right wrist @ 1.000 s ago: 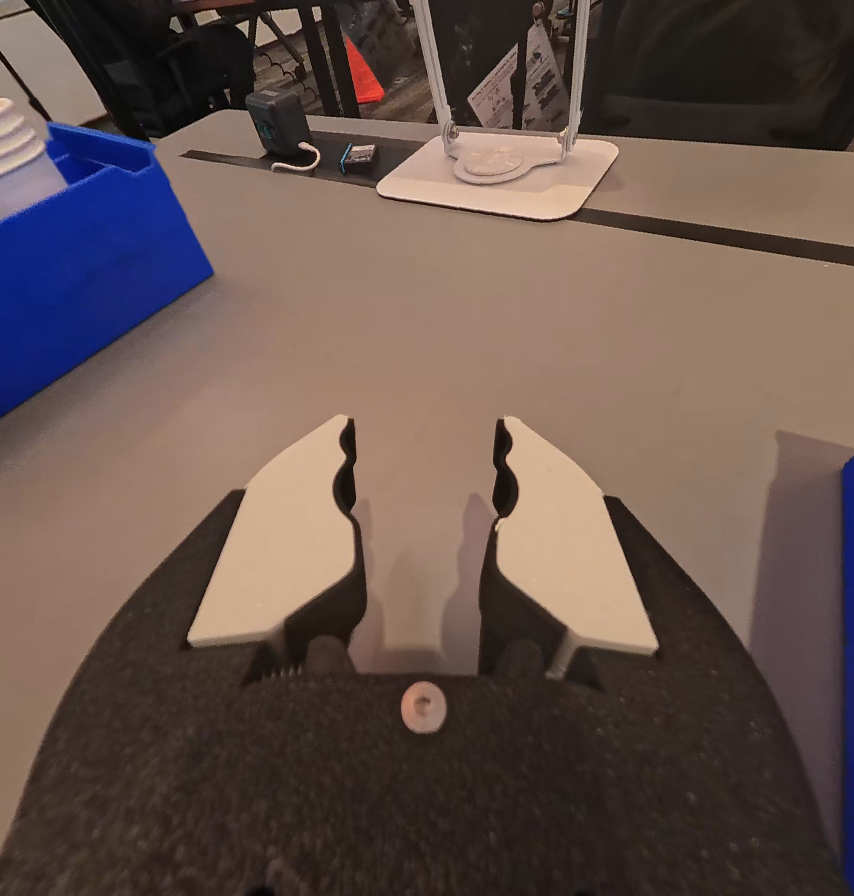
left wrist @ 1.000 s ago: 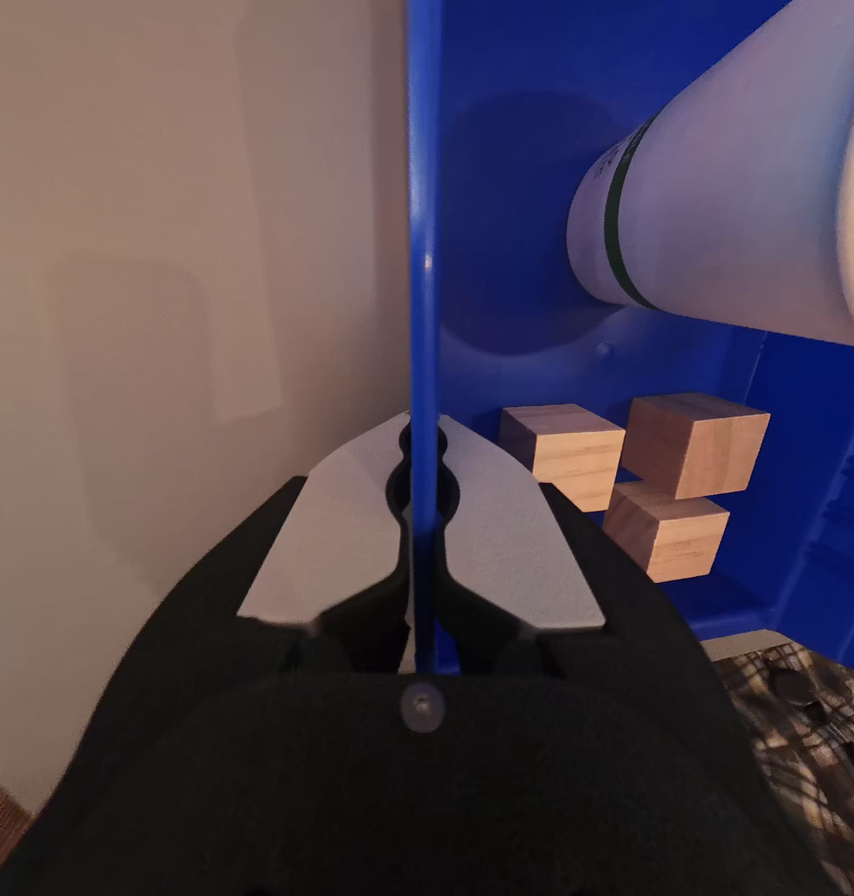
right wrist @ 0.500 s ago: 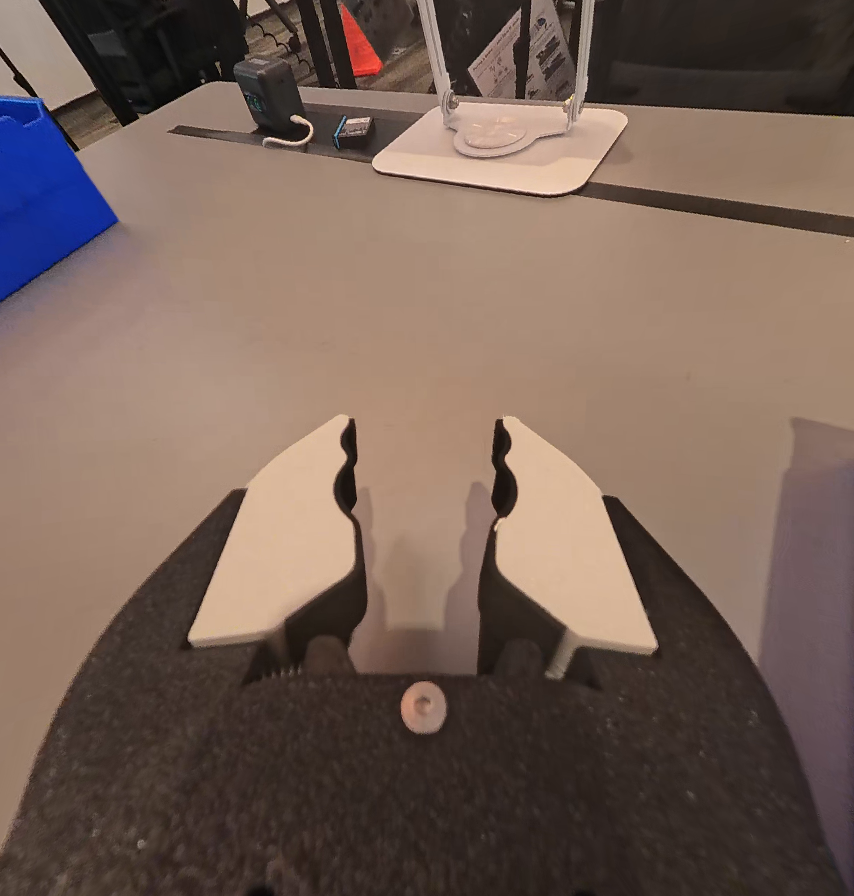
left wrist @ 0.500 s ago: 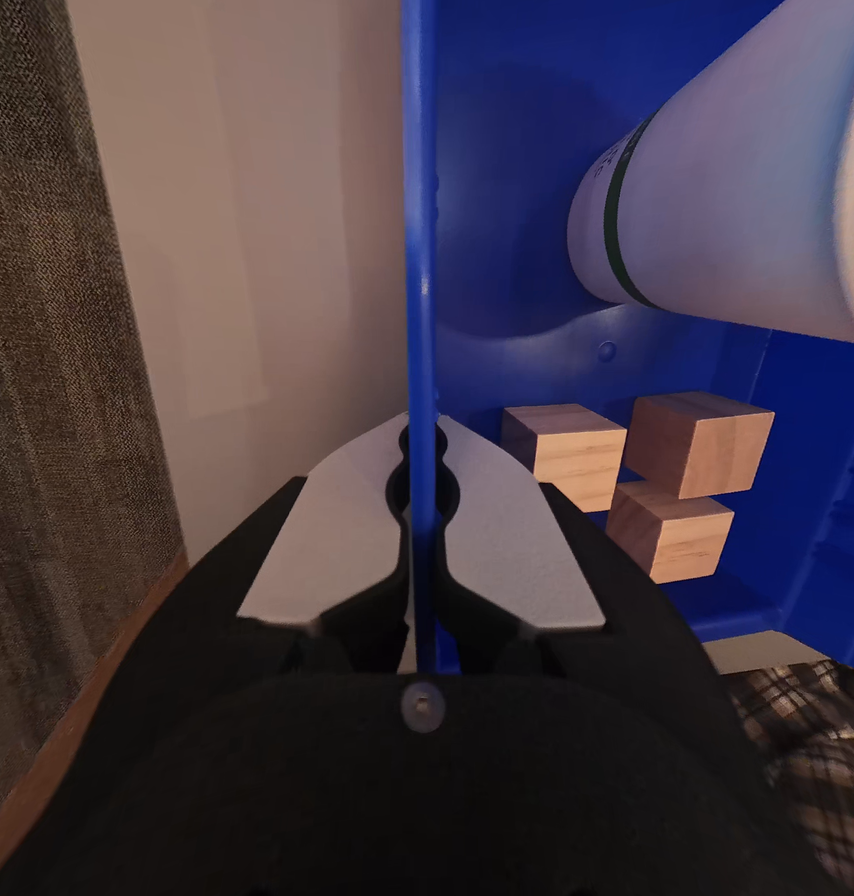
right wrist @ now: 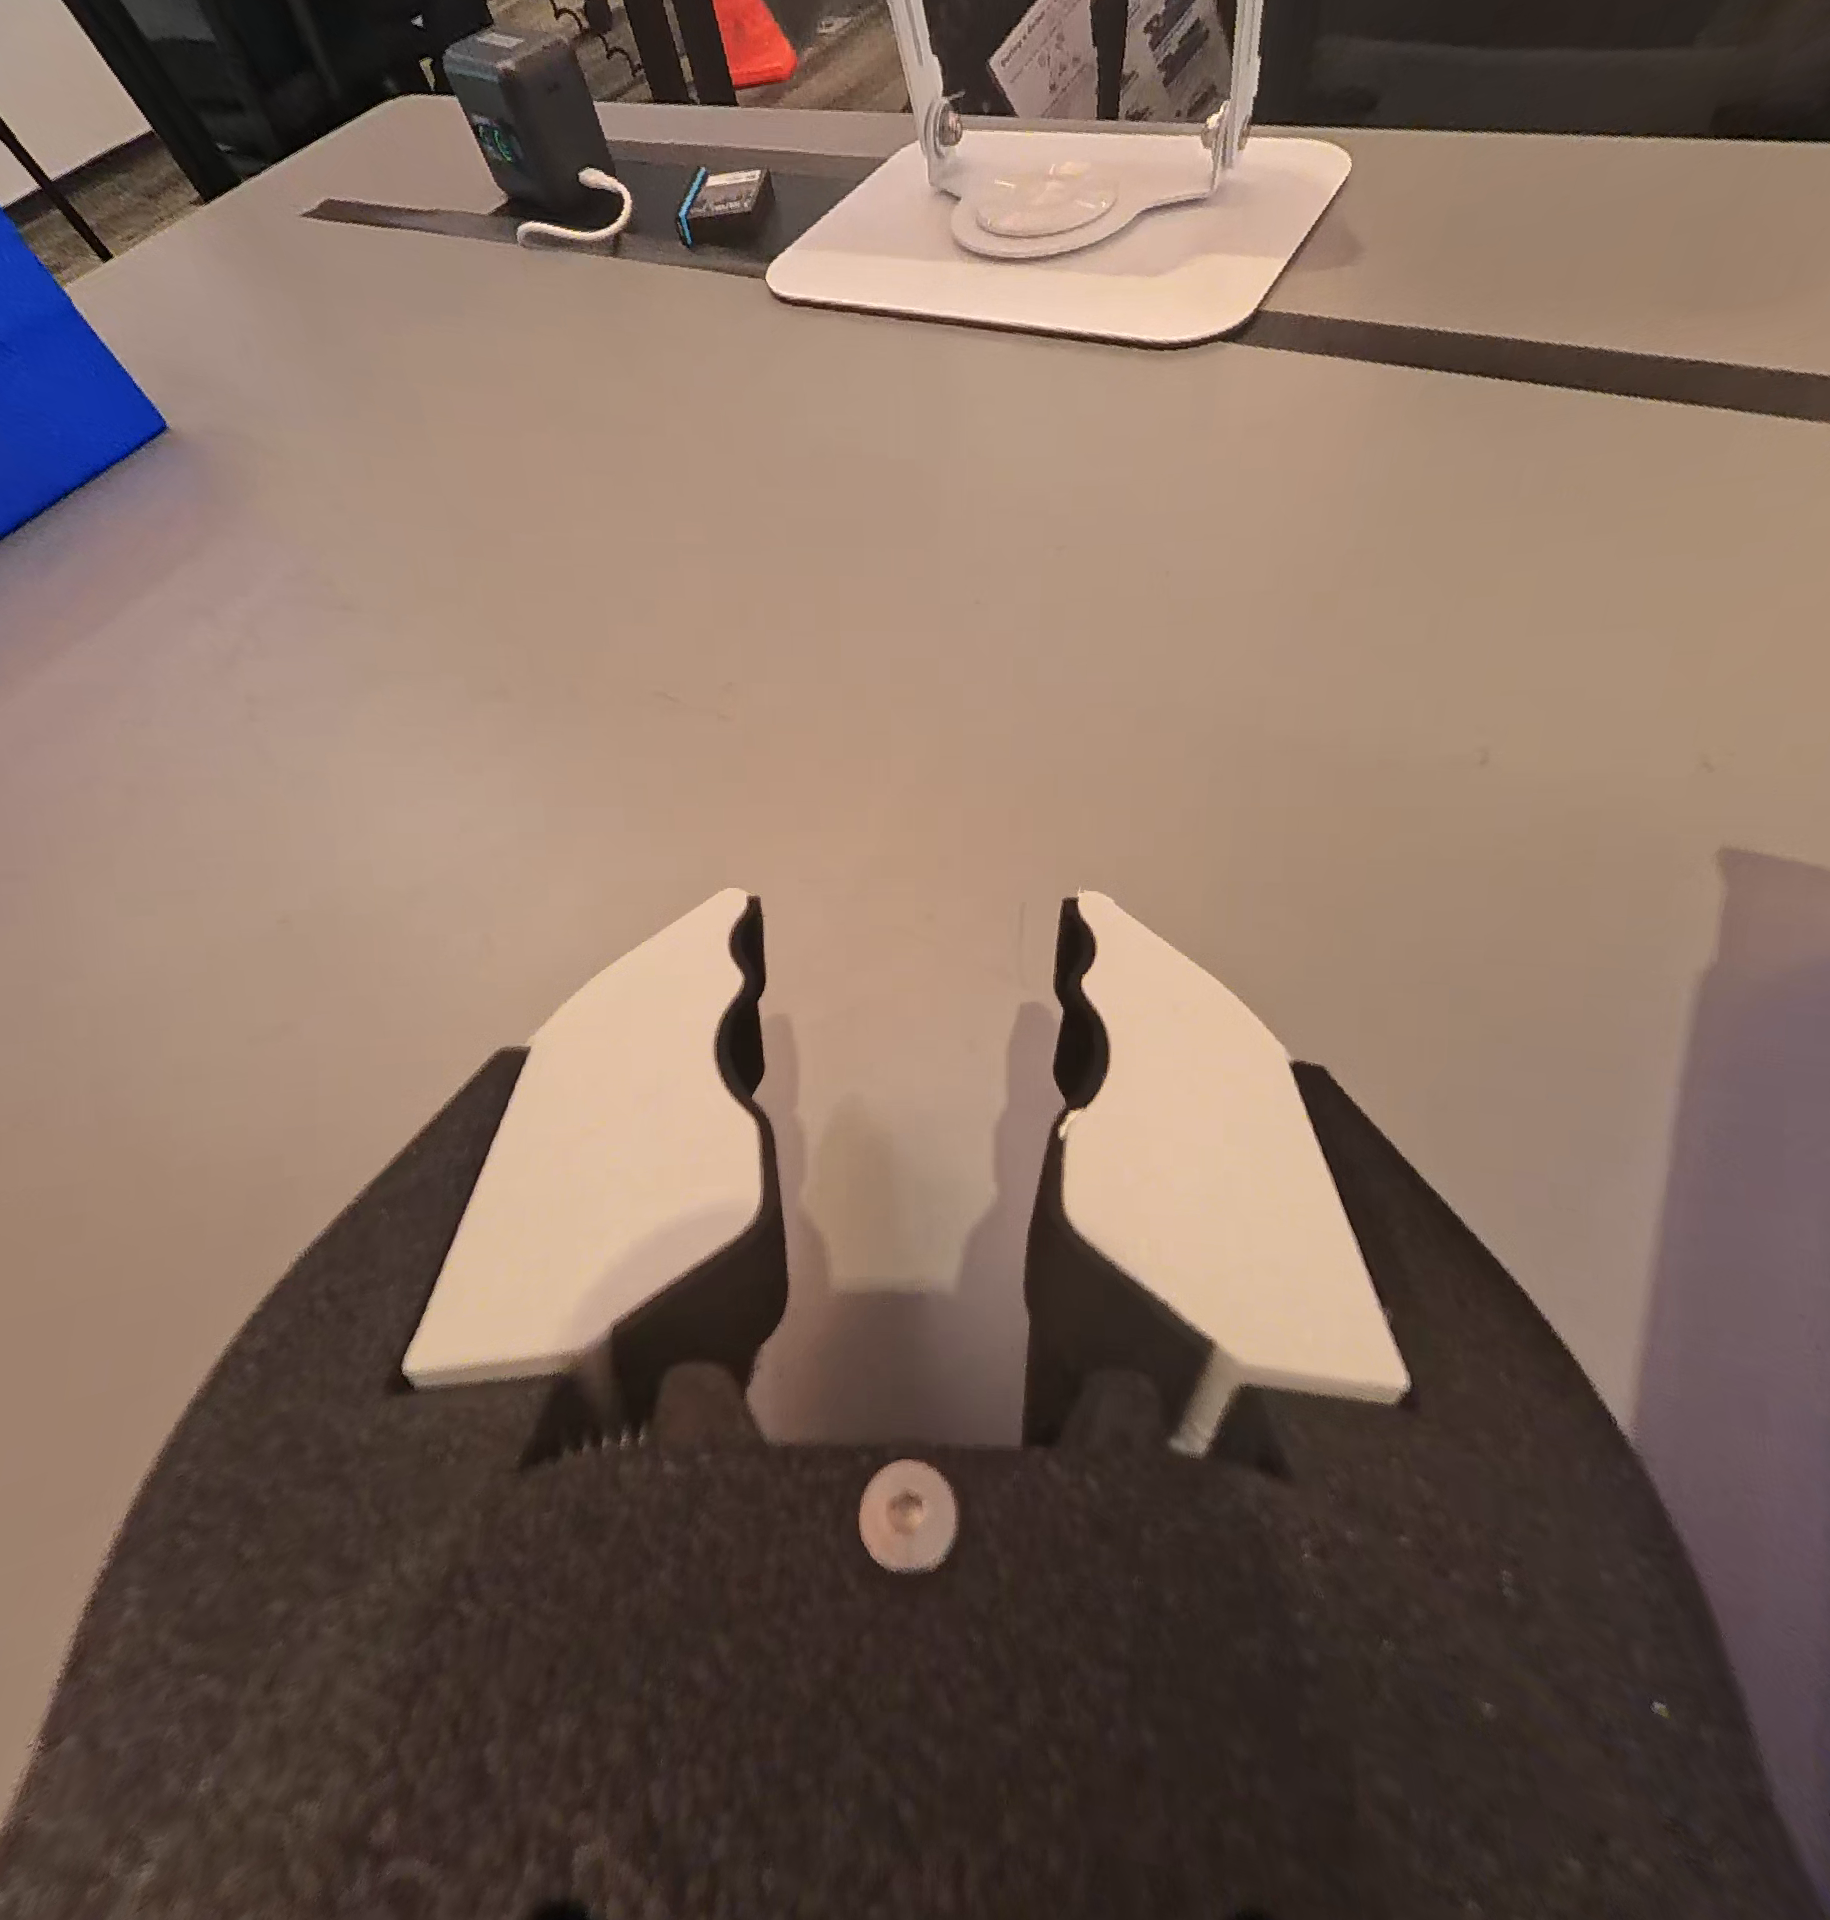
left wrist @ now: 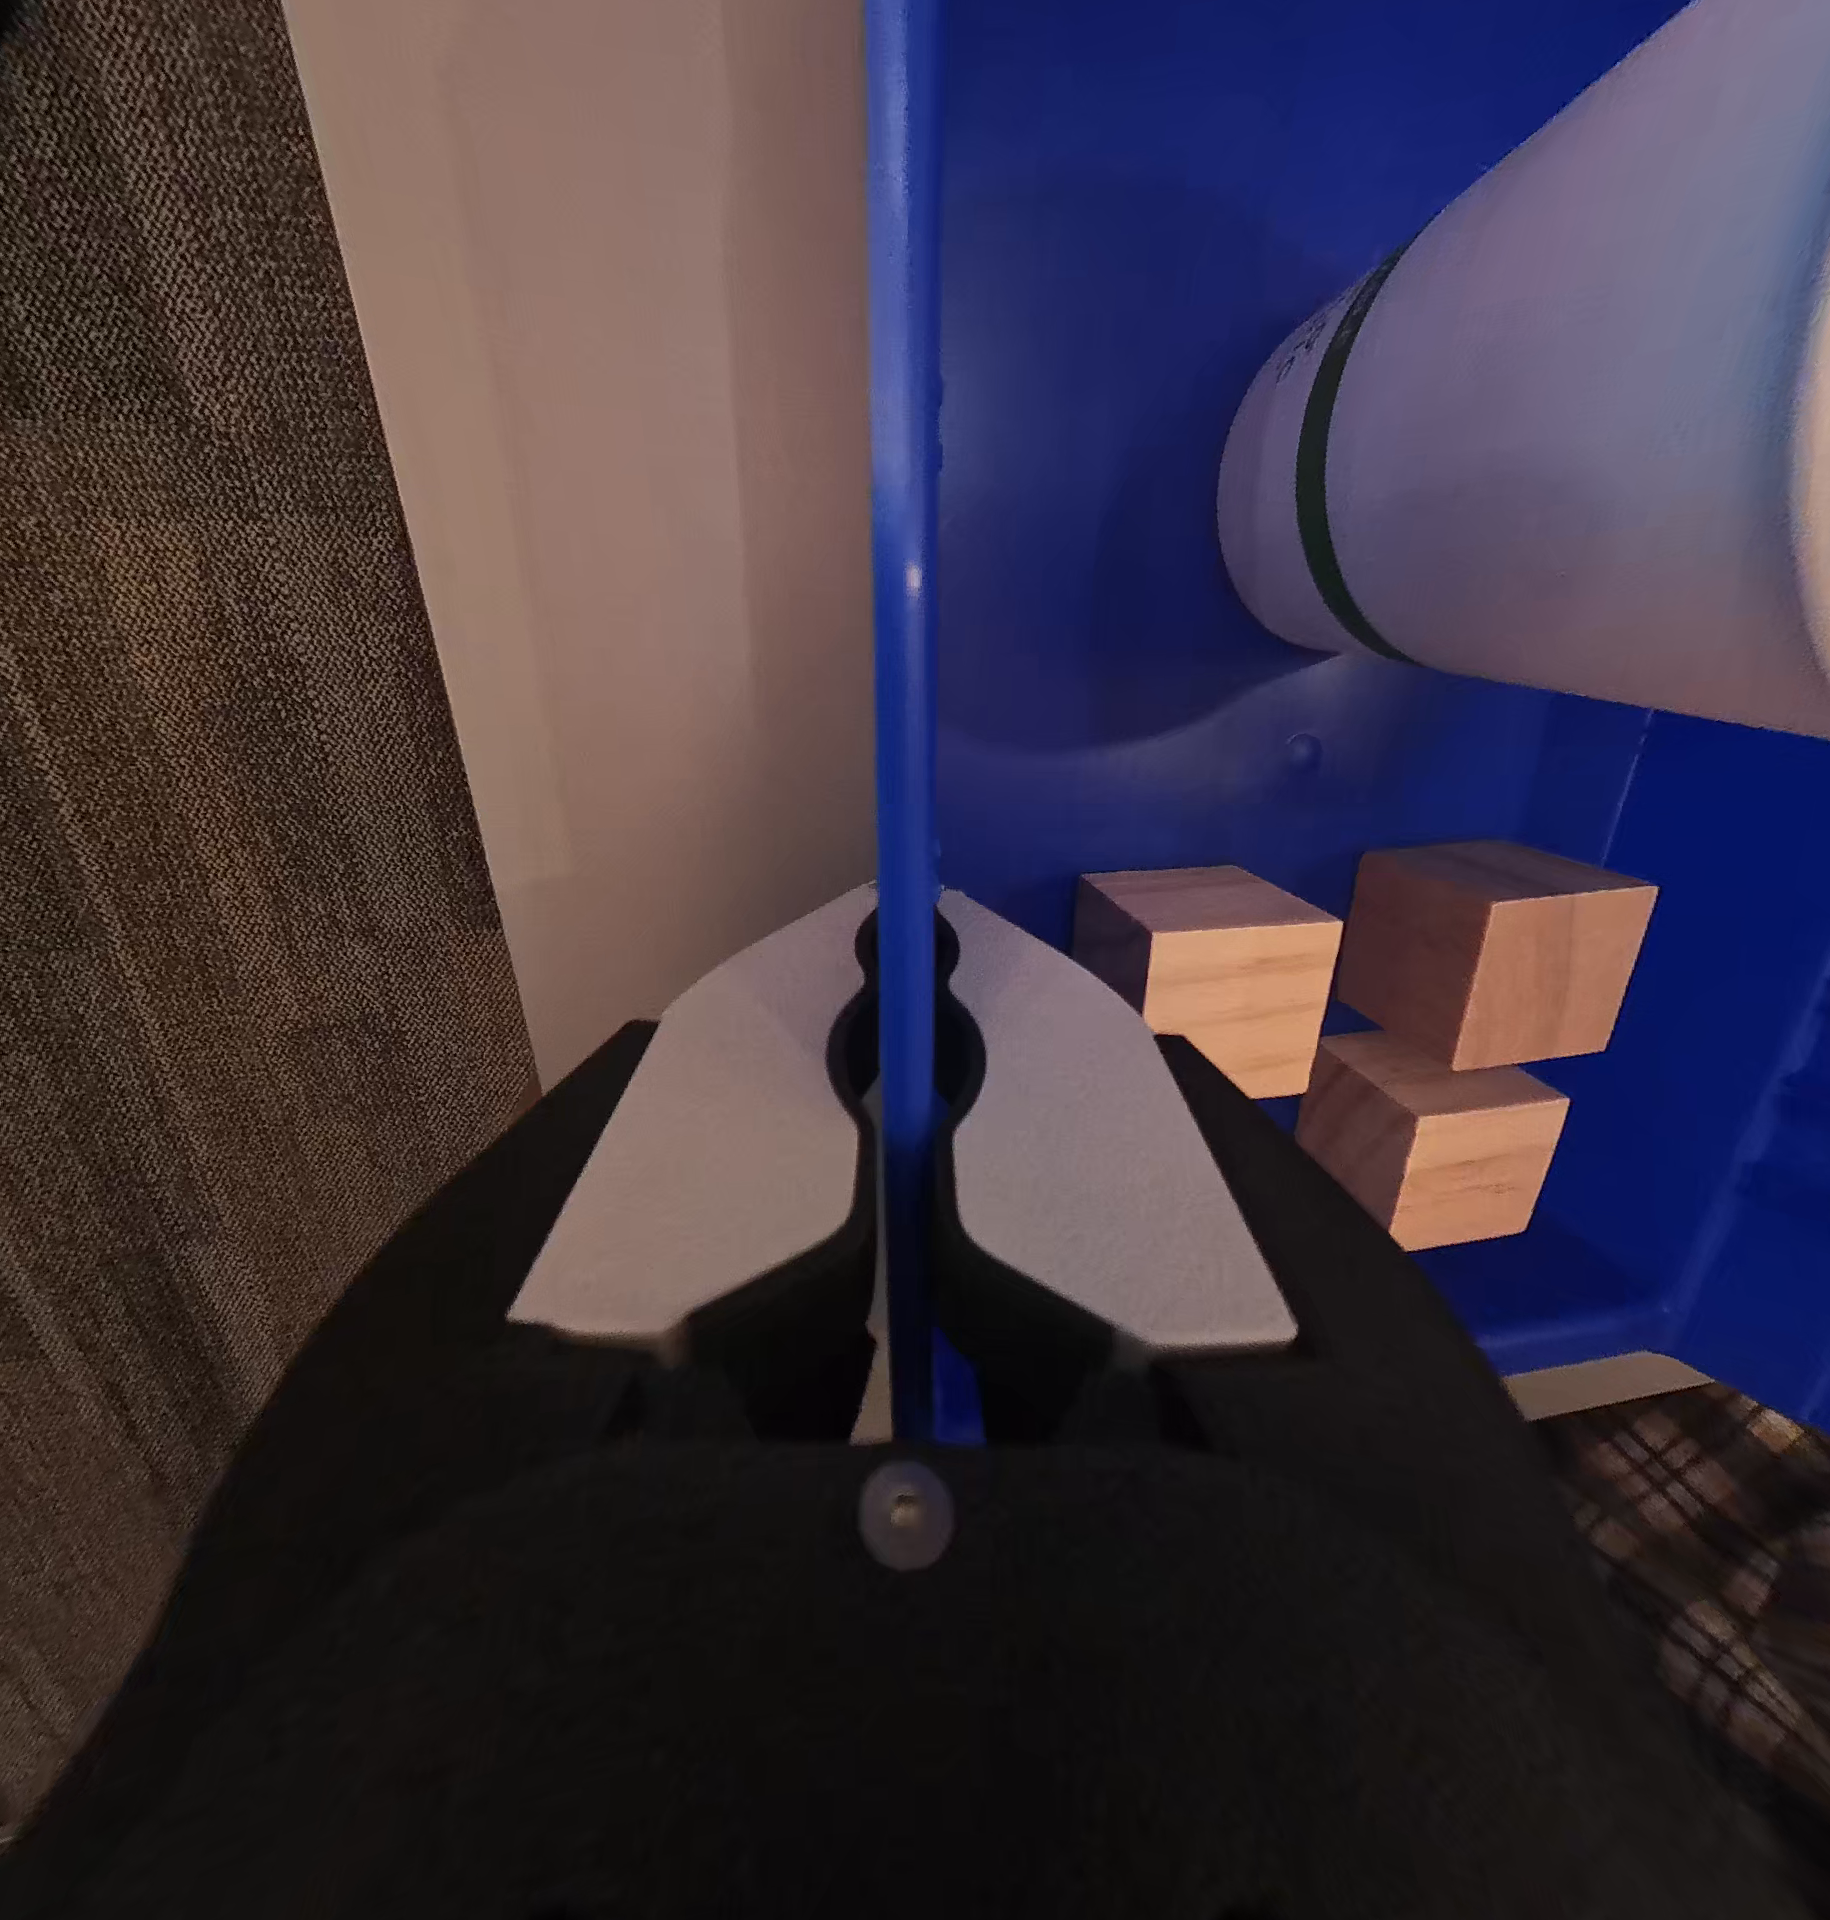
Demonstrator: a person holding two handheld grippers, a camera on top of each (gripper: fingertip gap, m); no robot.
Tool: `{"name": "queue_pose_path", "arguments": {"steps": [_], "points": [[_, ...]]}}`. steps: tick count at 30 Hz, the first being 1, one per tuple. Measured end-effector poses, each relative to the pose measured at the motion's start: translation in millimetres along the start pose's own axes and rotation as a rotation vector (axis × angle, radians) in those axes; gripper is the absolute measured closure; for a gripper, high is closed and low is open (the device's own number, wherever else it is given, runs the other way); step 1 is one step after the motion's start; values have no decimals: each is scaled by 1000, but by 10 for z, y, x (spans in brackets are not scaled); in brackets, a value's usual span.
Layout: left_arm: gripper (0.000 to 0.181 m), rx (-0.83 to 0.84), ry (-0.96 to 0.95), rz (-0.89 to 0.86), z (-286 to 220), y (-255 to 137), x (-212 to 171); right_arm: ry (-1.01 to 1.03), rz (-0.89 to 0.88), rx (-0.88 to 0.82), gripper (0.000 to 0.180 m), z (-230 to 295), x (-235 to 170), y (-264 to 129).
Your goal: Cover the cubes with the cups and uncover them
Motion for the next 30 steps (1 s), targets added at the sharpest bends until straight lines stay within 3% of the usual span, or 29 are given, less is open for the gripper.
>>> {"name": "queue_pose_path", "arguments": {"steps": [7,10,14,17,20,23,26,28,30], "points": [[174,-9,4,-11,-3,-5,2,3,-3,5,125,-1,4,0],[159,-25,-19,-71,18,-73,-3,-3,-16,8,122,11,20,-8],[133,-27,-28,-264,57,-427,-23,-23,-29,18,118,47,27,1],[125,-5,28,-564,-105,-1031,-3,-49,-22,33,115,93,18,19],[124,-9,173,-889,-703,-1739,-106,-87,-28,11,112,180,48,-26],[128,-38,348,-1056,-1566,-2132,-389,-136,6,5,105,435,208,-294],[129,-146,521,-1081,-2438,-2090,-689,-264,66,-109,106,468,461,-863],[128,-279,642,-1031,-2971,-1870,-872,-301,120,-246,109,167,638,-1345],[128,-405,755,-976,-3403,-1592,-1027,-210,253,-349,111,-356,724,-1803]]}}
Point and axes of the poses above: each gripper's, where its closed fingertips meet, y out along the fingers, x out of its top, z = x × y across the jaws, the point moved 5 cm from there along -y, back along the fingers, and after that the axes turned 5 degrees about z, right-handed, at the moved point
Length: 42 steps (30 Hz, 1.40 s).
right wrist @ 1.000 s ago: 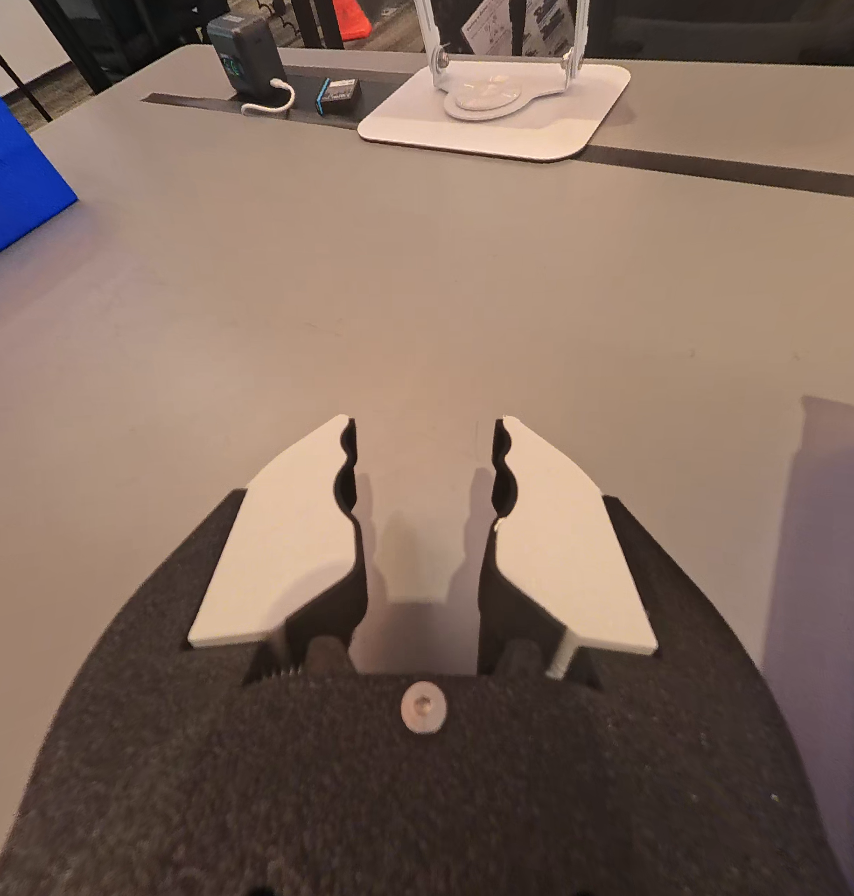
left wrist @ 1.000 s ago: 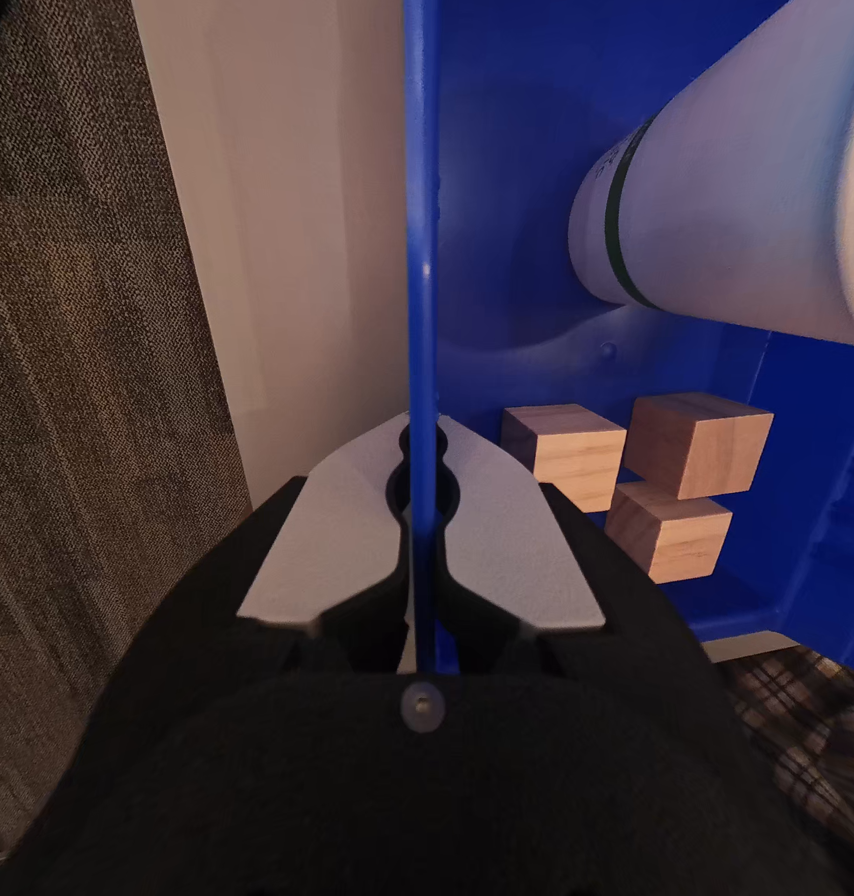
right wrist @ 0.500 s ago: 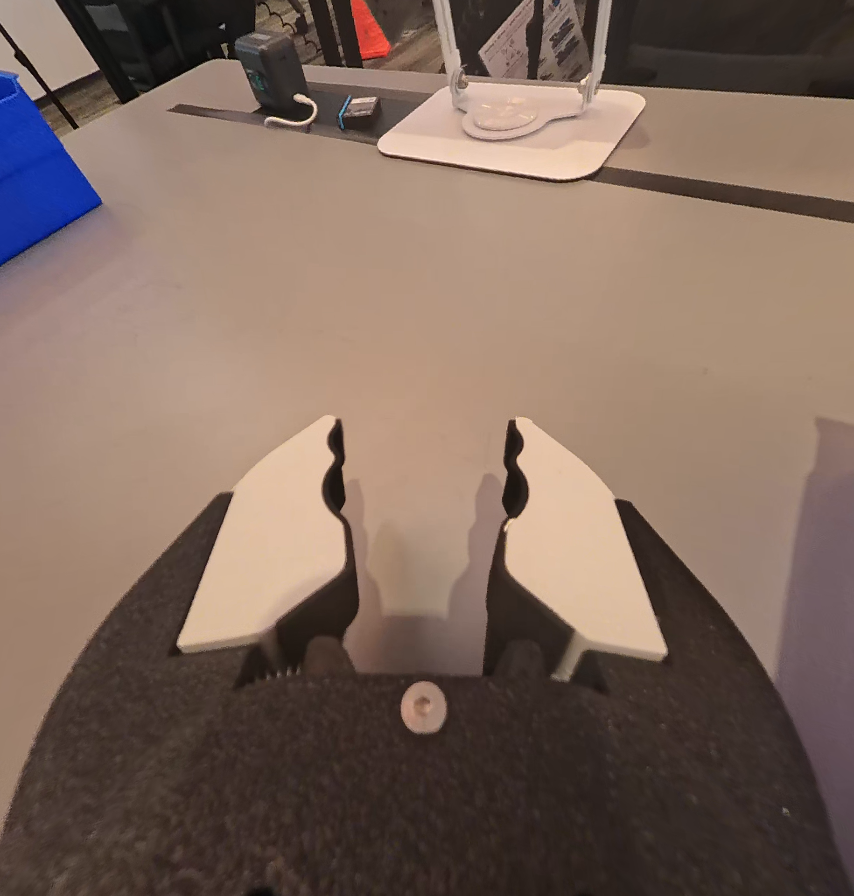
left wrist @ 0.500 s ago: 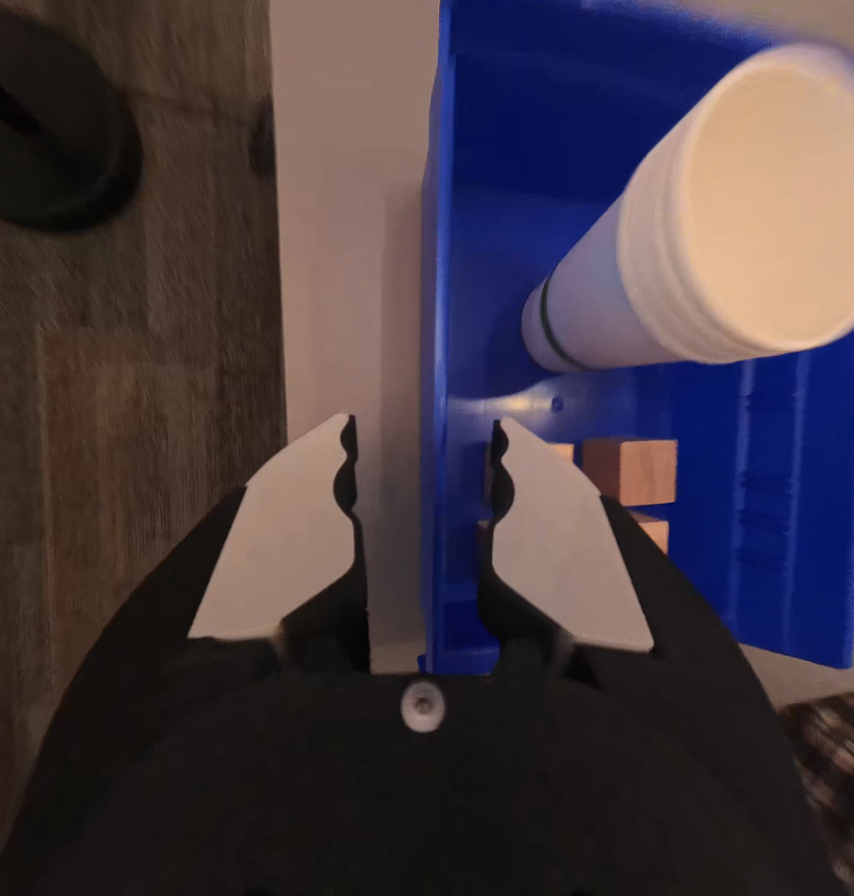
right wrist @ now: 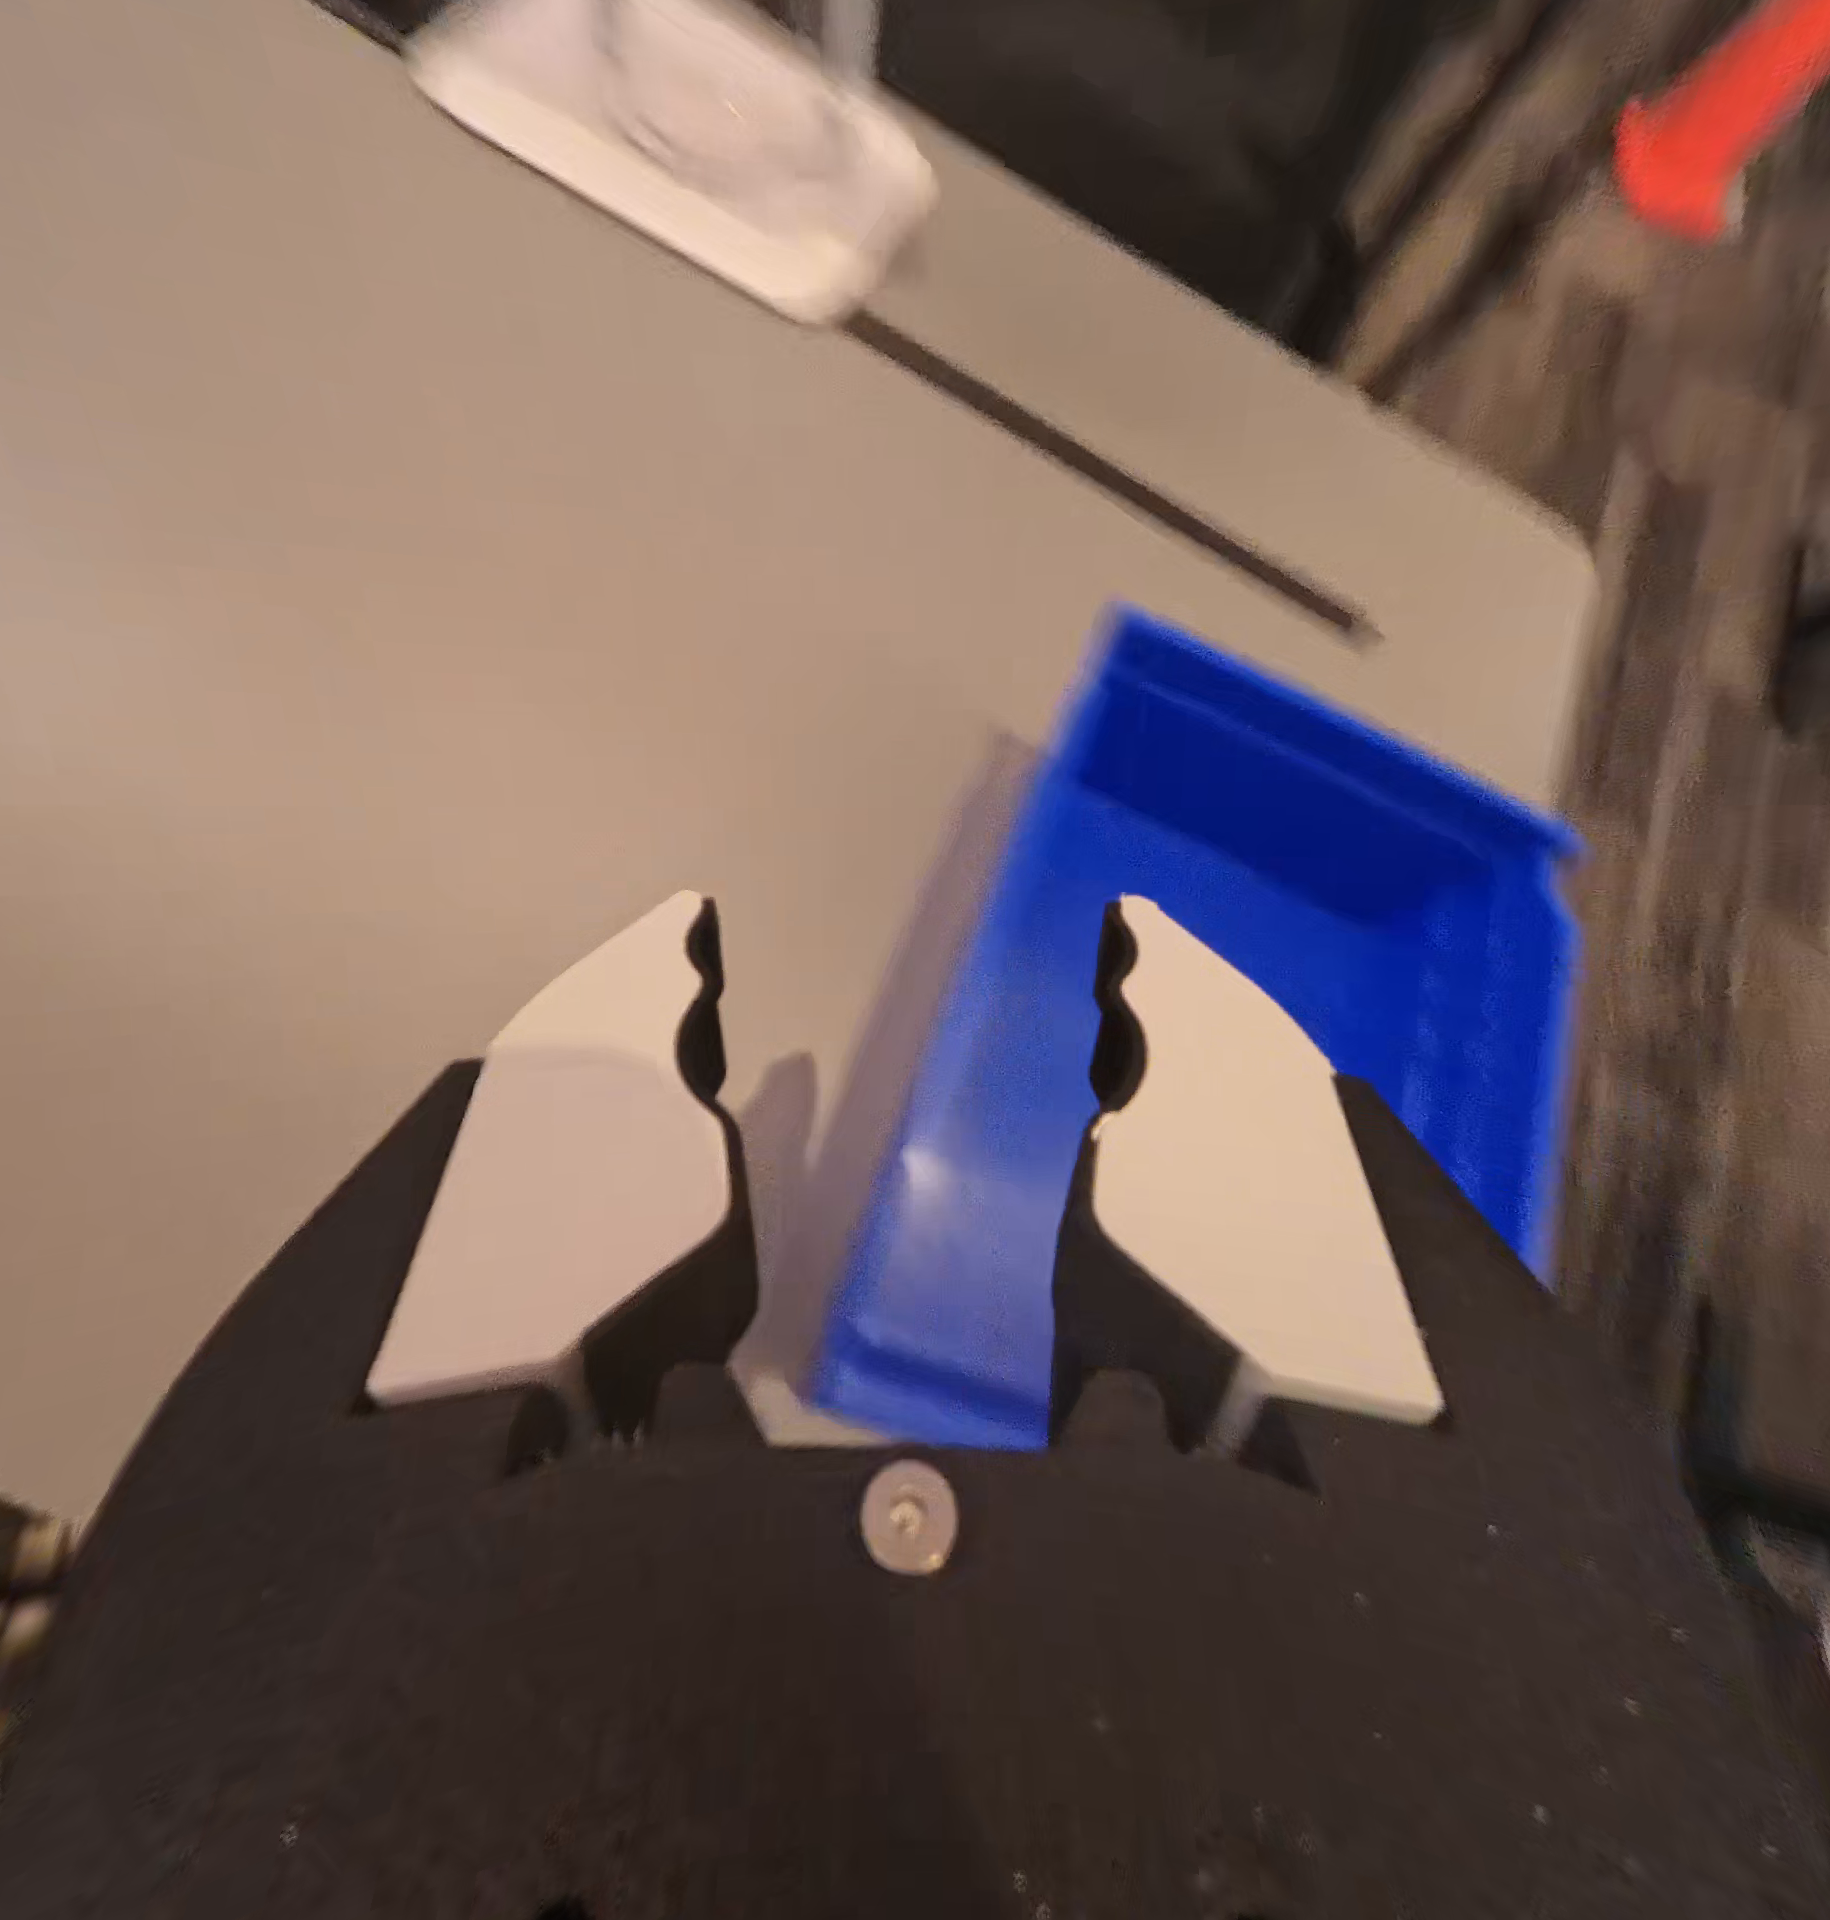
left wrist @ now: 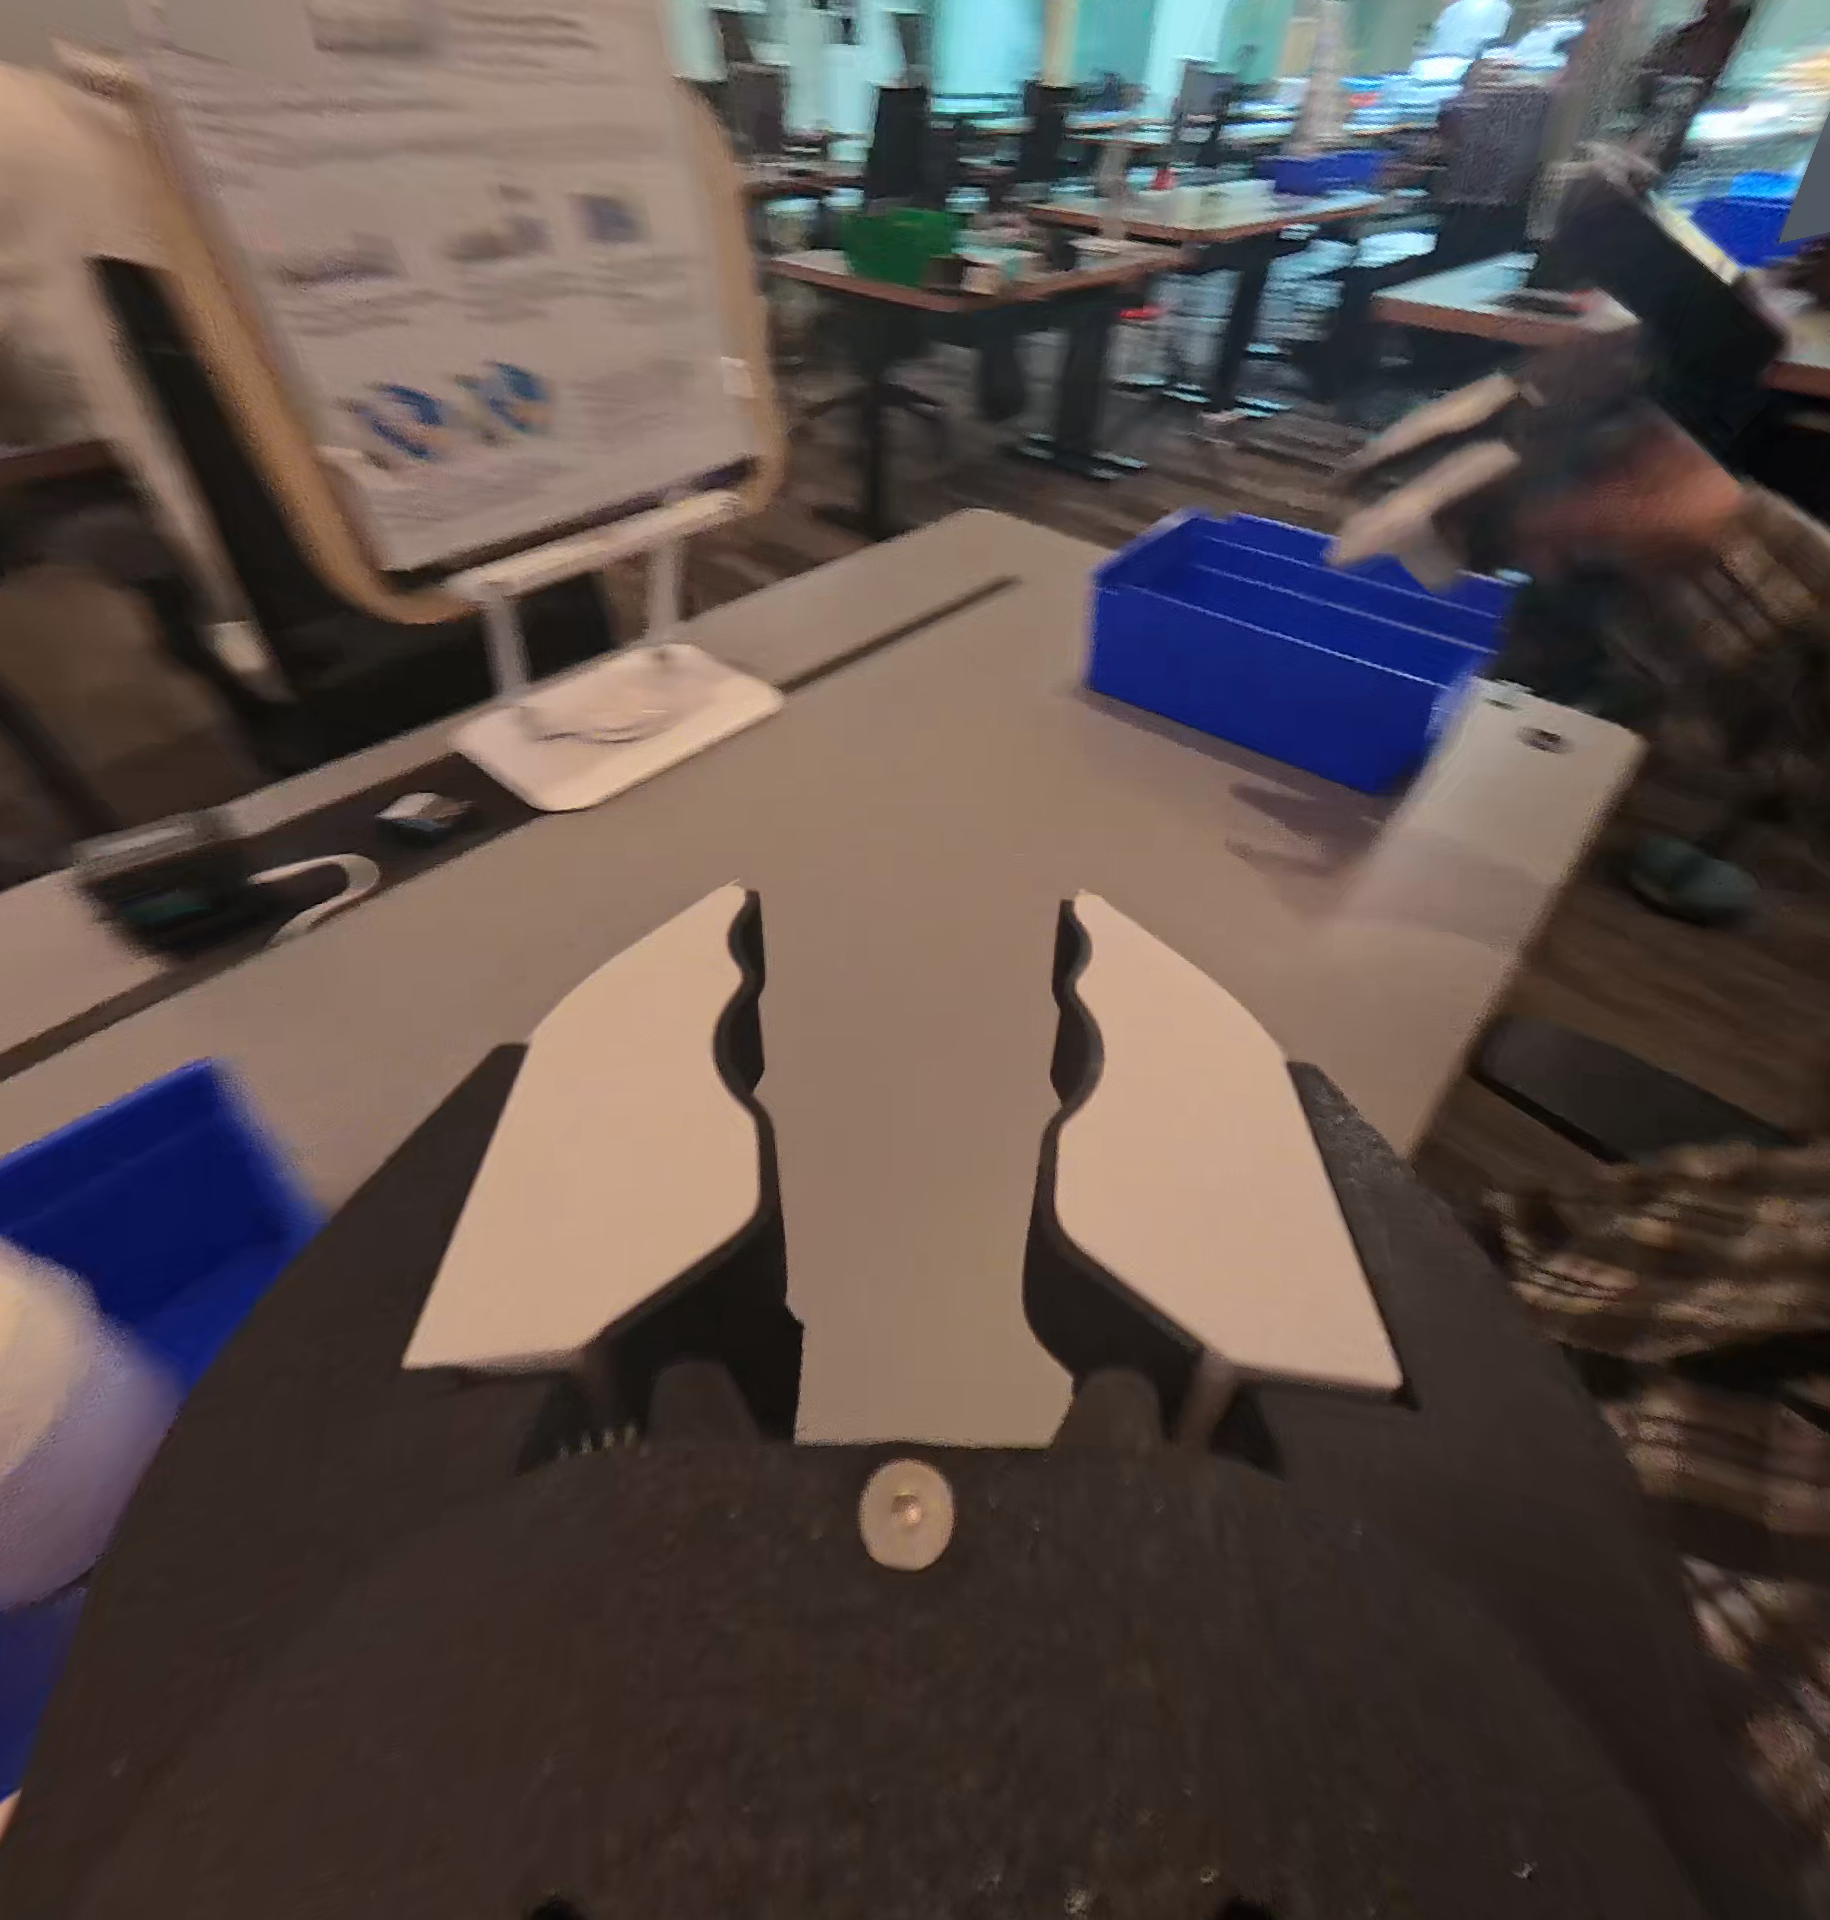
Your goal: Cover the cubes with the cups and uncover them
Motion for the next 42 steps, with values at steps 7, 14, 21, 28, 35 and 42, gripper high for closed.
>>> {"name": "queue_pose_path", "arguments": {"steps": [7,14,21,28,35,42], "points": [[132,-281,32,68,-600,617,-399,433,561,22,128,-1669,-1132,99],[132,-251,10,117,-487,492,-510,466,832,34,144,-1810,-1651,467],[132,-255,-34,140,-374,473,-639,601,880,37,172,-1840,-1746,505],[132,-268,-56,144,-313,483,-704,635,877,43,173,-1812,-1770,475],[131,-169,-83,131,-46,258,-589,628,814,-42,135,-1877,-1657,287],[117,153,-104,217,926,-540,-351,305,239,-68,96,-1400,-471,-373]]}}
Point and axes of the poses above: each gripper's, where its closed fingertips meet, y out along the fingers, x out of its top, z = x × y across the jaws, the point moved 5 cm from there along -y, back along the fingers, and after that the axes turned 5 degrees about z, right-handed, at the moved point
